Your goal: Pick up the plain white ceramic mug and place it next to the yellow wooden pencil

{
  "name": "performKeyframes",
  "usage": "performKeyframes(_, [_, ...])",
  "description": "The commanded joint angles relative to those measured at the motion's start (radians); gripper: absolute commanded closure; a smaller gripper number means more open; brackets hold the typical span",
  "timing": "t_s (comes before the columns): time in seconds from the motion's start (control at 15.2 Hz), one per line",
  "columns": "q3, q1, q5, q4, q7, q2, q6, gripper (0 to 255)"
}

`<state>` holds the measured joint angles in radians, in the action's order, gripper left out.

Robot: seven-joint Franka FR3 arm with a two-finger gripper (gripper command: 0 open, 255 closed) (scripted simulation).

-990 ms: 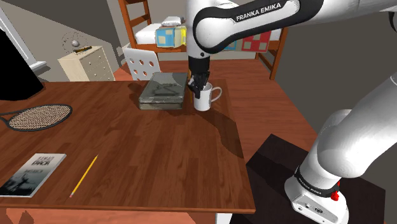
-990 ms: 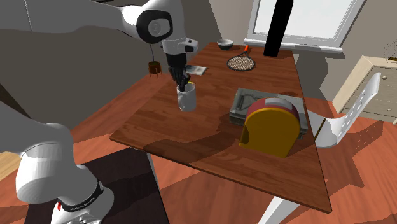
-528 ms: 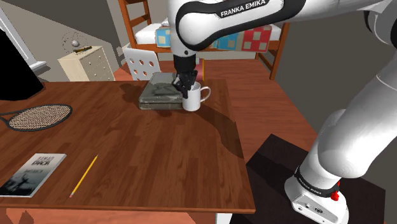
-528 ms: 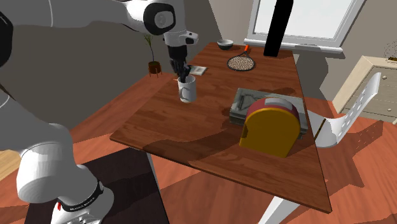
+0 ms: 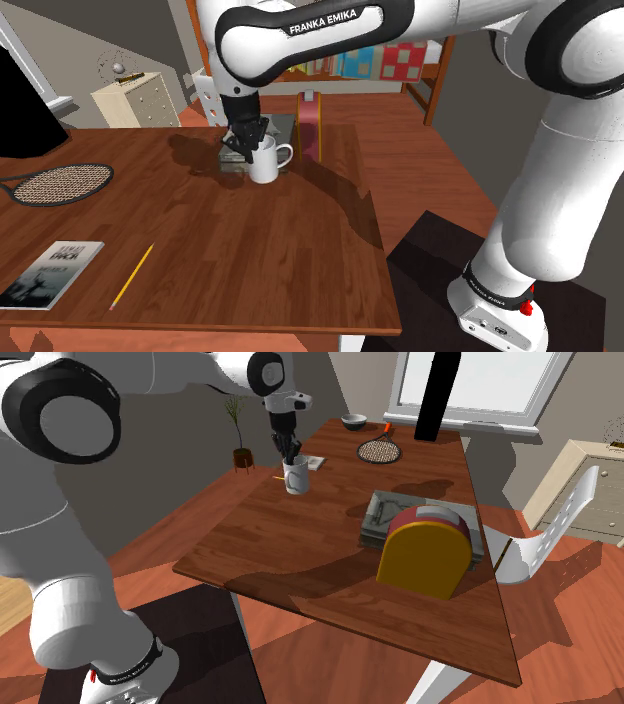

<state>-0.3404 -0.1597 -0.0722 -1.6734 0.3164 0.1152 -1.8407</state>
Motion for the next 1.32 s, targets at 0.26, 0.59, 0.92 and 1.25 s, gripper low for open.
performKeyframes(0.26, [-0.027,-0.101,-0.096,0.335,0.113,0.251,0.105,255])
performKeyframes(0.59, [-0.015,-0.234,-0.177,0.742,0.164,0.52,0.251,255])
performKeyframes(0.92, [-0.017,-0.213,-0.17,0.624,0.172,0.491,0.164,255])
performKeyframes(1.25, [-0.017,-0.199,-0.169,0.533,0.179,0.477,0.088,255])
